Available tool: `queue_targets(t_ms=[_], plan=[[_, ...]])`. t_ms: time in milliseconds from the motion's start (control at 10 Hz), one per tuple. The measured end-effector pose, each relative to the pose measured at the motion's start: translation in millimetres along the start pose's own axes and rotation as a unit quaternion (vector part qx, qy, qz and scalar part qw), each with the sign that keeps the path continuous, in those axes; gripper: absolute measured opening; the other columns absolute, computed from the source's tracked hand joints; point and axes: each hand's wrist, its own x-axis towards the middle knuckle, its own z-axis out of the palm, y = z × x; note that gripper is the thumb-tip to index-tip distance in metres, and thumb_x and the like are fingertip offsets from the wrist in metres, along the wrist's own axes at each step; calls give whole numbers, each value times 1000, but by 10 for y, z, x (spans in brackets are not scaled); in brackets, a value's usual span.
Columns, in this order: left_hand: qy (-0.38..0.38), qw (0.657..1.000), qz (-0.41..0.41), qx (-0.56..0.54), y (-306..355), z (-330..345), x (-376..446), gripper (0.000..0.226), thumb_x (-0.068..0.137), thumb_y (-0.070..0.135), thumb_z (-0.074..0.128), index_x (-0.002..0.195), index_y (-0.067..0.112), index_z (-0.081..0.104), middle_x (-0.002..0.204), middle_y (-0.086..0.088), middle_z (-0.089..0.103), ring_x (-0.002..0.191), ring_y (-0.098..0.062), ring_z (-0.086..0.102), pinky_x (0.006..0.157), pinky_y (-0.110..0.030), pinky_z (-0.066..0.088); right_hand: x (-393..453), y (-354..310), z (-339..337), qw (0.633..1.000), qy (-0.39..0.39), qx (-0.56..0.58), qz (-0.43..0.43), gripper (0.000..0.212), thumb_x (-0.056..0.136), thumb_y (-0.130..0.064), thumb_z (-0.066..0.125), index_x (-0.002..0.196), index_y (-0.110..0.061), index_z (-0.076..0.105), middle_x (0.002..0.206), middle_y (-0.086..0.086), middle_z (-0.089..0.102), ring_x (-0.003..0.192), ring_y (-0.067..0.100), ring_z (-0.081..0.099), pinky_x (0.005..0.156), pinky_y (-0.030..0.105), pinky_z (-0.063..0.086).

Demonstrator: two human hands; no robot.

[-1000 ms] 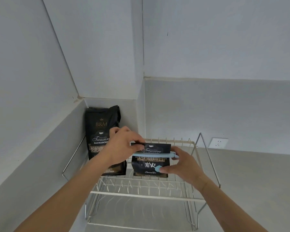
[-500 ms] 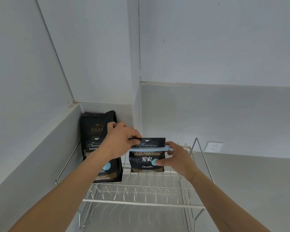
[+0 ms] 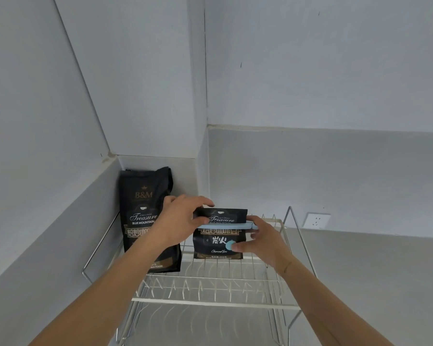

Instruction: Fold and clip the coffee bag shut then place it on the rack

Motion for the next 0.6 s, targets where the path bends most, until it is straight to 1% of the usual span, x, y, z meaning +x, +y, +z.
queue_targets(t_ms=[100,200,300,400,500,600], plan=[[12,1000,1,-17,19,-16,-72,39,84,31,71,120,35,59,113,12,68,104,-11,55,99,-42,44,-49,-78,-10,1000,12,15,-3,66,62,-29,88,117,-37,51,105,-15,58,95,11,58,72,18,46],[14,1000,-1,-8,33,-3,-120,41,84,34,71,122,36,57,118,11,66,106,-9,53,97,-39,47,-102,-127,-77,1000,17,6,-3,64,68,-27,85,123,-31,52,111,-11,58,102,16,56,80,25,45],[20,1000,-8,-18,54,-15,-176,46,83,37,71,125,41,51,117,14,62,106,-5,50,97,-37,48,-219,-268,-277,998,30,-34,-41,60,72,-35,81,125,-33,53,116,-9,61,108,15,55,75,21,43],[34,999,-2,-17,115,-31,-183,49,82,40,70,126,44,49,121,16,58,108,-2,46,99,-35,46,-344,-420,-455,994,58,-65,-71,56,73,-42,77,123,-40,54,121,-12,60,109,9,52,79,22,40],[41,998,19,-31,301,-207,-146,48,83,45,68,126,49,47,125,22,51,112,1,43,101,-30,40,-595,-618,-828,978,83,-149,-118,45,78,-49,70,121,-45,55,128,-20,57,116,6,47,98,30,39],[7,999,38,-34,480,-342,-129,49,82,51,65,126,54,44,123,28,51,114,3,46,100,-28,41,-810,-723,-1104,965,105,-200,-132,35,80,-51,67,114,-47,59,121,-30,57,117,2,49,102,31,40]])
